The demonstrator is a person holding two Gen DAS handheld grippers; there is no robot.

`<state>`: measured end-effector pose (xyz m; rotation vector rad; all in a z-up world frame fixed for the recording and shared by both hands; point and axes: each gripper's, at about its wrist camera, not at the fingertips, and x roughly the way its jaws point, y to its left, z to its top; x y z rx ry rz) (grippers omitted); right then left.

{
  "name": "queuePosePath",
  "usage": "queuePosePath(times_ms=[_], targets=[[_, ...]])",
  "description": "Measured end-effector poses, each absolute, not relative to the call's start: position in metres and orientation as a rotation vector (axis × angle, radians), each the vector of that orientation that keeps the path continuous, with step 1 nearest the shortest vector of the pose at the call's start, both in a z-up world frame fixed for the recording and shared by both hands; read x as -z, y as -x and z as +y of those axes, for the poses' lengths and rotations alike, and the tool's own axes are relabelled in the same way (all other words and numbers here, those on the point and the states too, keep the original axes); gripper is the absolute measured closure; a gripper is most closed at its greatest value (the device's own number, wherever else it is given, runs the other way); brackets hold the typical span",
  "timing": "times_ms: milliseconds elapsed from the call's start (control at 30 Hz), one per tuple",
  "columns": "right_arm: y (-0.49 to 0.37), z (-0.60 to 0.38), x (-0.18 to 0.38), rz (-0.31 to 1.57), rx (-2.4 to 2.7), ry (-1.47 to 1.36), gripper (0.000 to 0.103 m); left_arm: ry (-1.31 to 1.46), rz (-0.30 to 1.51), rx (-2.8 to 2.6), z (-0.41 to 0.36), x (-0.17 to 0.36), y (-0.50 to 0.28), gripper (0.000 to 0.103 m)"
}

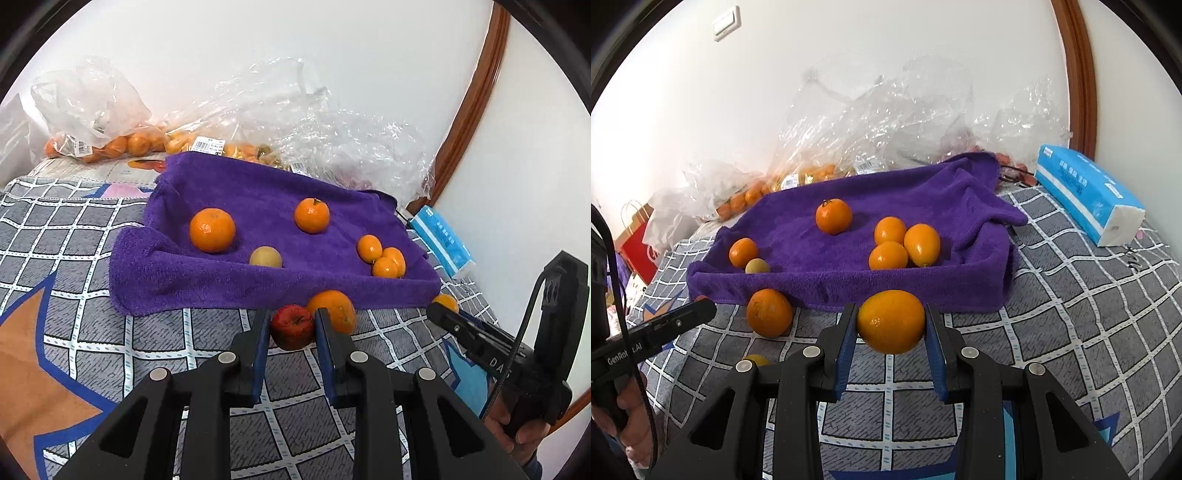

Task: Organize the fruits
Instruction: 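Carry the held orange and red fruit over the purple towel with both tools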

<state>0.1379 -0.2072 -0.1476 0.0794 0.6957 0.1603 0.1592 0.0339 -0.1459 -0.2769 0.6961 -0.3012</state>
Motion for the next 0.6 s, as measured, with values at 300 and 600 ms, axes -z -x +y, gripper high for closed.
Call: queuePosePath(times_ms=[300,600], targets=[[-0.129,-0.197,0.135,0.725,-0.179,-0.094,0.068,0.317,0.681,0.290,0.045,0.130,-0.152,0.080],[-0.130,-0.185,0.099,0.710,-0.179,-0.056,0.068,0.271,0.668,0.256,0.060,0.090,-0.141,0.080]])
